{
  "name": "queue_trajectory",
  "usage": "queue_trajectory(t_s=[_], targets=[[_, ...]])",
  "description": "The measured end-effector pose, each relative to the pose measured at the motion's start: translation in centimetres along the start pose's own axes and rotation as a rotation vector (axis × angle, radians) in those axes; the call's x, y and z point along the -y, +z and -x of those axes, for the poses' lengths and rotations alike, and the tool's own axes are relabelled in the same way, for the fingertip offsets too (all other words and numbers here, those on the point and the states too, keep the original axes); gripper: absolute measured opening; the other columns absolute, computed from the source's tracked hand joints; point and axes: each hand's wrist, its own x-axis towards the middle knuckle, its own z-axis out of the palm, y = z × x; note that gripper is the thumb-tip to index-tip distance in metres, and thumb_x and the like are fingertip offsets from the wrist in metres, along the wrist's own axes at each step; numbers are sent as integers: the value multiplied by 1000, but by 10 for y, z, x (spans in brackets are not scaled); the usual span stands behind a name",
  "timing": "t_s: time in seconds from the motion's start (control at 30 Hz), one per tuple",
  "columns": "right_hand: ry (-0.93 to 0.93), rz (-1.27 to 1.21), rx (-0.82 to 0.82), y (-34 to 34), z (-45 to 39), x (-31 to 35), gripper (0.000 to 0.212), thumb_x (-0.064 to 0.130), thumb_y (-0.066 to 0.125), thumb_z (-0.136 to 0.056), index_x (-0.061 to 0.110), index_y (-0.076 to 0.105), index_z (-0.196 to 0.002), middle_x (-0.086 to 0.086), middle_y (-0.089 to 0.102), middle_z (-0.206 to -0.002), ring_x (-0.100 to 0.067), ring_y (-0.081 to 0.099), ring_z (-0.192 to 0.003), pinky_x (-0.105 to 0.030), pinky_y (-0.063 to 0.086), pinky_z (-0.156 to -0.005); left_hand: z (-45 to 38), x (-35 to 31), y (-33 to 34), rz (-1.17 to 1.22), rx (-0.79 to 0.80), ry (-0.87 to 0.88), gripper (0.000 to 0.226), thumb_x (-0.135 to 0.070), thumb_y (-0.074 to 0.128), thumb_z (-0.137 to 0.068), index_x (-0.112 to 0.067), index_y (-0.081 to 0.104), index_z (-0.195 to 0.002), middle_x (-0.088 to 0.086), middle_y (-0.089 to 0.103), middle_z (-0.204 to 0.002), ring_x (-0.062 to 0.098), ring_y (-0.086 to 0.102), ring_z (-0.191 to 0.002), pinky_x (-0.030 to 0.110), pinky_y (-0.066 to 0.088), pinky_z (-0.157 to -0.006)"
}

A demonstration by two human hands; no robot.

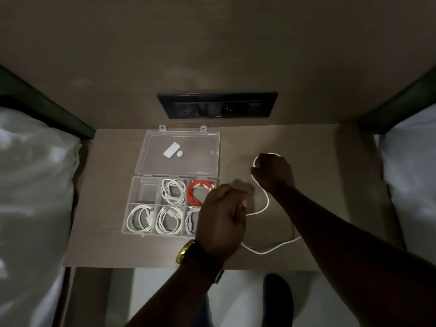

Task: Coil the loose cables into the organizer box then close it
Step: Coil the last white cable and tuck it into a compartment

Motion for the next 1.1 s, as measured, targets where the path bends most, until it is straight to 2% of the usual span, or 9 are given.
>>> queue_trajectory(t_s=[0.13,0.2,0.37,0.53,0.7,0.8,0.9,1.0,1.1], targets=[[-96,-113,-73,-19,29,-7,18,30,66,-74,18,54,-68,4,63,-70,-19,61,-72,-26,40,-66,-1,-12,14,203,9,-273,20,-21,54,-96,-25,69,-109,-3,71,-105,5,60,-92,14,44,-82],[-238,-187,-75,-31,60,-13,11,31,73,-77,29,63,-75,8,68,-78,-14,64,-75,-28,49,-69,-11,-21,18,460,82,-503,24,-25,51,-99,-19,70,-113,2,74,-106,12,66,-98,24,50,-87],[-466,-139,-44,-62,102,-26,23,14,70,-83,29,75,-99,4,73,-92,-20,71,-80,-34,57,-69,-20,-44,23,687,122,-736,24,-3,44,-97,10,63,-93,19,63,-70,21,59,-60,32,46,-56],[-673,-219,65,-93,99,-28,37,25,53,-96,28,61,-132,8,58,-137,-7,51,-129,-21,41,-108,-13,-67,2,1243,440,-962,19,-22,52,-83,-17,56,-64,-4,39,-55,11,33,-46,25,27,-48],[-369,-652,334,-104,114,-22,25,30,45,-99,32,63,-81,-6,59,-65,-19,57,-60,-35,47,-63,-33,-80,-37,1944,269,-676,24,-20,45,-93,-15,67,-87,-2,70,-83,12,67,-83,13,47,-84],[-275,-747,480,-109,134,-33,28,28,51,-101,21,58,-74,5,48,-62,-11,48,-54,-29,45,-52,-58,-73,-61,1877,-37,-501,25,-14,42,-93,-11,67,-99,4,74,-109,18,66,-114,24,47,-102],[-228,-728,611,-119,152,-35,33,46,52,-94,15,58,-83,6,47,-63,-6,41,-52,-15,36,-47,-70,-68,-58,1453,-146,-427,20,-9,46,-93,0,61,-102,11,74,-108,24,68,-111,34,51,-100],[-389,-658,492,-142,153,-37,30,49,59,-91,20,68,-90,6,57,-63,2,50,-54,-11,40,-51,-56,-76,-35,970,47,-386,18,0,44,-95,10,56,-86,22,64,-88,28,64,-88,34,53,-83],[-469,-463,126,-166,139,-40,39,72,50,-84,40,71,-92,9,72,-81,-5,68,-67,-22,53,-59,-27,-91,-15,686,372,-351,23,-11,45,-89,-15,55,-69,3,57,-65,14,52,-64,30,44,-65]])
